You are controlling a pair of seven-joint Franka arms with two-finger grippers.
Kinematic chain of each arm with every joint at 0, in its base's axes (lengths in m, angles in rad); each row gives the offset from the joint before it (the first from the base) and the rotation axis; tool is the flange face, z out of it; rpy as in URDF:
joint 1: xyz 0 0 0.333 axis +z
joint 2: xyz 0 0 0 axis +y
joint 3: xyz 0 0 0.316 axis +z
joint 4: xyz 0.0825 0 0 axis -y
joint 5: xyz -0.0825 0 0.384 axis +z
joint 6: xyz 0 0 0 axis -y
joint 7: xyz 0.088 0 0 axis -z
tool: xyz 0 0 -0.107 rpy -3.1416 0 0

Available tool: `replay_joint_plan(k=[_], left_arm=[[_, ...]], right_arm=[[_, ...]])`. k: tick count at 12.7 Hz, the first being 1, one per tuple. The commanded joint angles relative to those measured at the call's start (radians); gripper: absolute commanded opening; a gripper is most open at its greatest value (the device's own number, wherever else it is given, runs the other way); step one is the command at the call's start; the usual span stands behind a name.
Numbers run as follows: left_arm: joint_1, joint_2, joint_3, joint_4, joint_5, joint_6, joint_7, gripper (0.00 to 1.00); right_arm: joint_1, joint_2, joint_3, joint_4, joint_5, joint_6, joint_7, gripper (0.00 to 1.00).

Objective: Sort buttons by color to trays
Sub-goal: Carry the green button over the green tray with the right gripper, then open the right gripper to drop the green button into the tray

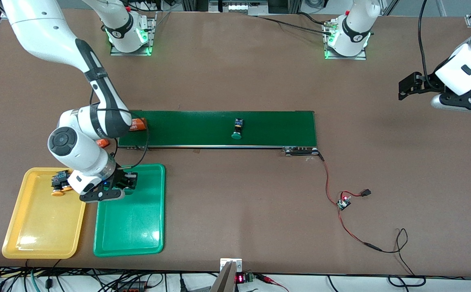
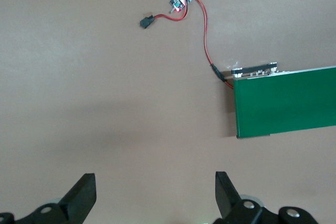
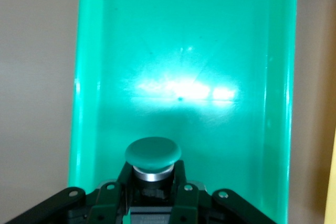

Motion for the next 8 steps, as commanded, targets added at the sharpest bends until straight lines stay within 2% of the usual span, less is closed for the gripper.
replay_joint_plan(k=[1,7,8], left_arm=[[0.002,0.019,0.005,0.036,-0.009,-0.035,-0.003,1.00],[0.003,0.019,0.006,0.036,-0.009,-0.036,0.005,1.00],[0.003,0.019,0.006,0.036,-0.009,-0.036,0.003,1.00]], right_arm=[[-0.011,0.033,-0.004,0.025,0.007,0.008,-0.030,0.16],[-0.037,0.061,-0.020,0.019,0.003,0.010,-0.077,0.35],[-0.037,0.061,-0.020,0.015,0.003,0.010,-0.079,0.47]])
